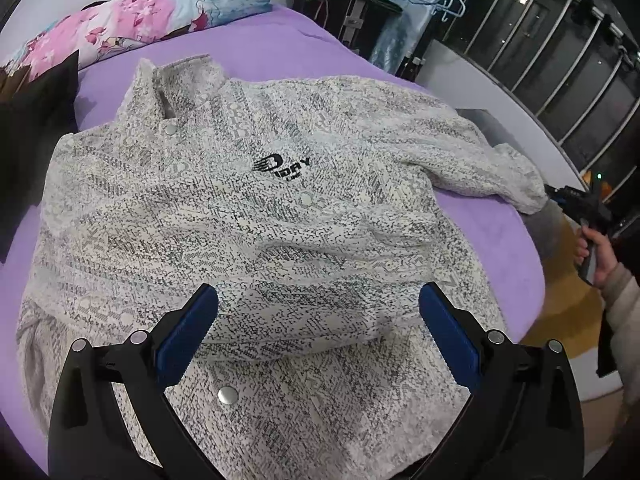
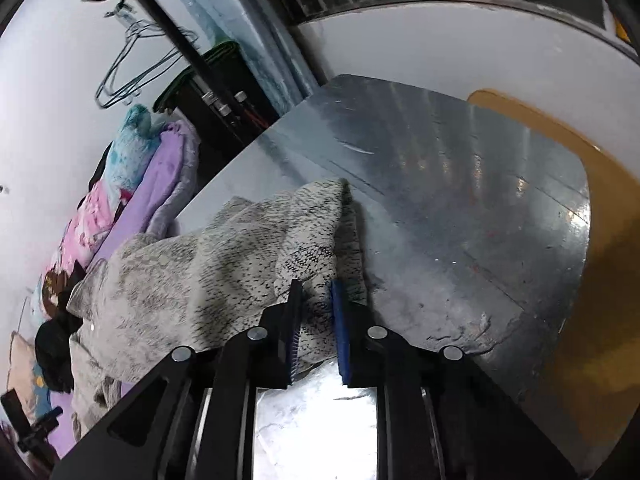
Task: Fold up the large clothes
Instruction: 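Lift the held cuff with the right tool toward the left tool, then close the left tool on the cuff while the right tool opens and releases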
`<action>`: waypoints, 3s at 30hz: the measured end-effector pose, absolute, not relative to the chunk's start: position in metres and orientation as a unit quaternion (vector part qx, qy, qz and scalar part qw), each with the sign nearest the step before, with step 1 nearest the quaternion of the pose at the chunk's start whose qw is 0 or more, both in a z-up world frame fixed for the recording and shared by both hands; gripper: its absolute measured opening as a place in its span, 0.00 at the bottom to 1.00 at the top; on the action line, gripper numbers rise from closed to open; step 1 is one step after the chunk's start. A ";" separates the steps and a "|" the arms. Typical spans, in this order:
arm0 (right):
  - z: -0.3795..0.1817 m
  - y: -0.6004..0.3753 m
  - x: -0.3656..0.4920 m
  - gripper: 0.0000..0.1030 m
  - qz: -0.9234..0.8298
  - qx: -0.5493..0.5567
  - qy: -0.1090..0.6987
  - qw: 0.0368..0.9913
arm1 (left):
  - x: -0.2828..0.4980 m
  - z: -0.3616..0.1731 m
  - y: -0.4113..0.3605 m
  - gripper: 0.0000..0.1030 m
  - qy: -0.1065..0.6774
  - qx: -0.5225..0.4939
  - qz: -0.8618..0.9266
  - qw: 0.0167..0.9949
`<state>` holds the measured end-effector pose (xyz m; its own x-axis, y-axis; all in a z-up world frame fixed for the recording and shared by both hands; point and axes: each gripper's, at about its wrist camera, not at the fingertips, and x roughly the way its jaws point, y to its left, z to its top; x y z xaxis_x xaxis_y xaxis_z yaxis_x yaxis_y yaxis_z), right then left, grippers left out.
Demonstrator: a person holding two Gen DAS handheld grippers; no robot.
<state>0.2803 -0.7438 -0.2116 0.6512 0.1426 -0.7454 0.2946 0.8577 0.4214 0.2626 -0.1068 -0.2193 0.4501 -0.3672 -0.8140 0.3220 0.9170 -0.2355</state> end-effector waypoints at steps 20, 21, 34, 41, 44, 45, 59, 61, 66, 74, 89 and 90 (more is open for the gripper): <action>-0.090 -0.578 0.266 0.08 0.068 0.079 0.387 0.916 | 0.239 -0.157 -0.087 0.94 0.451 -0.064 -0.211 0.865; -0.086 -0.568 0.264 0.08 0.072 0.072 0.384 0.918 | 0.239 -0.154 -0.087 0.94 0.451 -0.069 -0.212 0.864; -0.018 -0.474 0.241 0.08 0.171 0.047 0.327 0.928 | 0.250 -0.080 -0.080 0.94 0.449 -0.163 -0.288 0.830; 0.000 -0.413 0.232 0.08 0.212 0.013 0.317 0.924 | 0.267 -0.037 -0.093 0.94 0.460 -0.196 -0.338 0.797; 0.003 -0.391 0.228 0.08 0.232 0.003 0.317 0.919 | 0.275 -0.028 -0.100 0.94 0.481 -0.218 -0.358 0.770; 0.004 -0.381 0.225 0.08 0.240 -0.003 0.316 0.918 | 0.276 -0.027 -0.102 0.94 0.484 -0.221 -0.361 0.766; 0.003 -0.273 0.203 0.08 0.320 -0.067 0.329 0.886 | 0.283 -0.040 -0.091 0.94 0.531 -0.196 -0.297 0.769; 0.001 -0.264 0.203 0.08 0.325 -0.070 0.333 0.882 | 0.285 -0.046 -0.085 0.94 0.537 -0.205 -0.293 0.764; -0.007 -0.245 0.204 0.08 0.335 -0.073 0.342 0.875 | 0.292 -0.059 -0.073 0.94 0.554 -0.202 -0.272 0.761; -0.015 -0.219 0.206 0.07 0.344 -0.087 0.351 0.866 | 0.301 -0.089 -0.042 0.71 0.577 -0.231 -0.245 0.744; -0.041 -0.190 0.215 0.02 0.357 -0.100 0.383 0.847 | 0.311 -0.142 -0.027 0.34 0.603 -0.307 -0.267 0.686; -0.042 -0.189 0.216 0.02 0.356 -0.102 0.383 0.846 | 0.311 -0.144 -0.024 0.28 0.602 -0.311 -0.266 0.685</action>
<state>0.2160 -0.1892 -0.0415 0.4519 0.5252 -0.7211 -0.6810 0.7253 0.1014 0.3109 -0.0242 -0.1441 0.1324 -0.7391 -0.6604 -0.0098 0.6653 -0.7465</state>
